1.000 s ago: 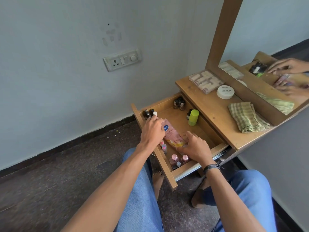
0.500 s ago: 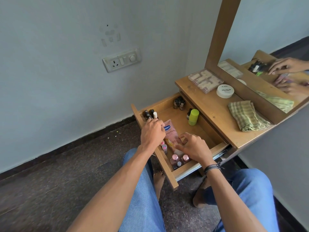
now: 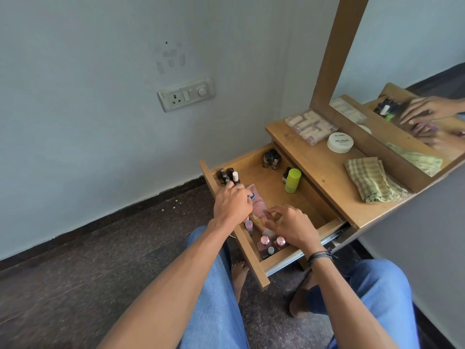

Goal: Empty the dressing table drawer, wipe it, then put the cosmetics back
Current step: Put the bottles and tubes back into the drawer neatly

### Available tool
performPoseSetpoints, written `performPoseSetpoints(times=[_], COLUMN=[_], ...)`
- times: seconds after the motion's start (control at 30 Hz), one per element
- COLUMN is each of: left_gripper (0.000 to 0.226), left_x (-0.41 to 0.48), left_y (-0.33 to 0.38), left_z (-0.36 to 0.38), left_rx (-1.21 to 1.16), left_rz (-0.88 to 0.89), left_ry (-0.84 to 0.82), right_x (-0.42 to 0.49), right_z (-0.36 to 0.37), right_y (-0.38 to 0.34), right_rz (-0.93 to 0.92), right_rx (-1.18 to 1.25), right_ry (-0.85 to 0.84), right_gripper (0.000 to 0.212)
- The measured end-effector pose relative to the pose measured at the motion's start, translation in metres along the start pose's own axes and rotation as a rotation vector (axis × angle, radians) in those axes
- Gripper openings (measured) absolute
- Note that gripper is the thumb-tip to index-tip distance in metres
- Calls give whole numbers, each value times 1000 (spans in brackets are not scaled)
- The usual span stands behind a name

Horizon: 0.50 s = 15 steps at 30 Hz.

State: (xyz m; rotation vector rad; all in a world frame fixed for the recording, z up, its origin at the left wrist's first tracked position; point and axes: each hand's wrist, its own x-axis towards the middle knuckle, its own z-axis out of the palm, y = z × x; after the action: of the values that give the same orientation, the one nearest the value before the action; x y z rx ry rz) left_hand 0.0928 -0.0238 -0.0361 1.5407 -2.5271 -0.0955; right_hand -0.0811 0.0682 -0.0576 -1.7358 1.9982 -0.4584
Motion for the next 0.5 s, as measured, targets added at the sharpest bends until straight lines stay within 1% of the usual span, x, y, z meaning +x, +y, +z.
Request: performPoseSetpoints(times=[0.33, 0.43, 0.5], left_gripper=[31, 32, 32], left_x=[0, 0, 1], left_y=[1, 1, 2], left_z=[-1, -3, -2], left_rx=[5, 19, 12], left_rz=[-4, 4, -2], left_ry=[-42, -58, -71], right_x=[-2, -4, -7], right_z=[-2, -11, -26], right_y=[-1, -4, -7], right_rz=[-6, 35, 48], right_rx=[17, 88, 146], right_ry=[8, 77, 166], right_gripper=[37, 35, 28])
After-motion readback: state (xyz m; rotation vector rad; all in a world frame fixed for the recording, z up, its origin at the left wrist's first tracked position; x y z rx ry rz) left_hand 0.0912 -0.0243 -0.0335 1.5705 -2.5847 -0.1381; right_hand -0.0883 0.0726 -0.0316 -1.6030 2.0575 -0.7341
